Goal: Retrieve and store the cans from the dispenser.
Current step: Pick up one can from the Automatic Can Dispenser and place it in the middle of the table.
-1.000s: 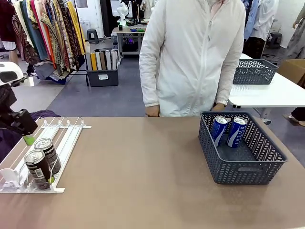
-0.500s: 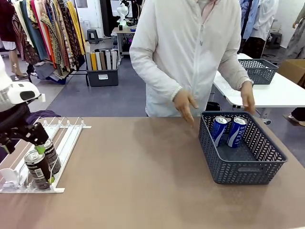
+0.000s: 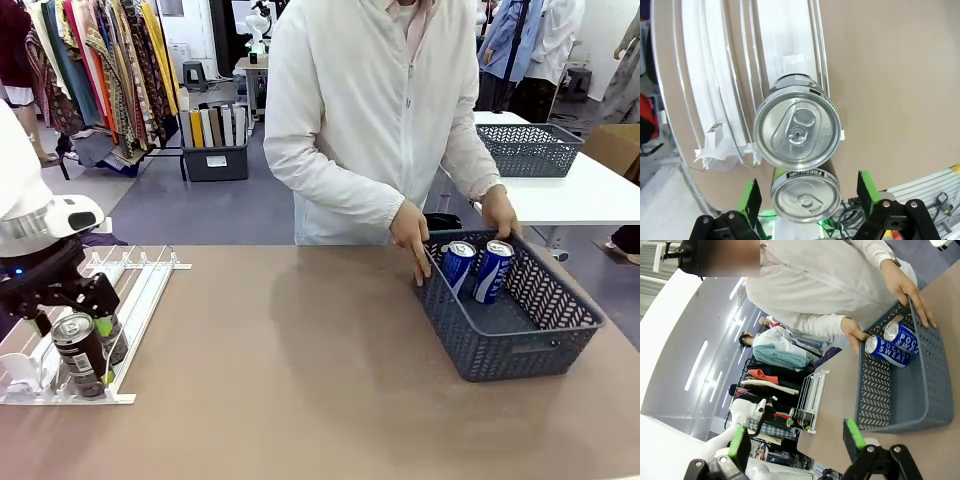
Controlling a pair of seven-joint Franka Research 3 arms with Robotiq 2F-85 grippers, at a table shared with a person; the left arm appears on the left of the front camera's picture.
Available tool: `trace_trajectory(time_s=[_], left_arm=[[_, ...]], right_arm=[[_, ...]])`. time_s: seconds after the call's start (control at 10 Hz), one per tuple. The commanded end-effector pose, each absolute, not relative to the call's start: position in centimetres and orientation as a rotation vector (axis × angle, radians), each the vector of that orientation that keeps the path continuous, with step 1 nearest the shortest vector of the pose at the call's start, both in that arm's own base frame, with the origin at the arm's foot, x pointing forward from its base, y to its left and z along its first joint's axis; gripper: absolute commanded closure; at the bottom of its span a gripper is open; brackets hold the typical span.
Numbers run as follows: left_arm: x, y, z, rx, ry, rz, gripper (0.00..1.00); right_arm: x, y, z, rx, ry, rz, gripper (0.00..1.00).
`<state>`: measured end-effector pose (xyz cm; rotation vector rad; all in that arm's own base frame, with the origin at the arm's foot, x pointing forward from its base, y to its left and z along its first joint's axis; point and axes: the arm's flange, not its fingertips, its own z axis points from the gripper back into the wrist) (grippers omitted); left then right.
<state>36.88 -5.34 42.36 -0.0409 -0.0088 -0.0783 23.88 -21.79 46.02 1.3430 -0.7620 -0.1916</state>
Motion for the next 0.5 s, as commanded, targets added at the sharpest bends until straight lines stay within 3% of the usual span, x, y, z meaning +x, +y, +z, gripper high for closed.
trace_trajectory(time_s=[0.0,0.4], left_arm=[[37.66,-5.61,41.65,-0.075,-0.009,-0.057,0.00],[37.75,-5.67,41.57,-0.069,0.002,-0.053,0.00]], right_arm=[[24.21,-21.73,46.42,1.357,-0.795,-0.185,0.00],[24.21,-21.73,46.42,1.357,-0.795,-0.185,0.00]])
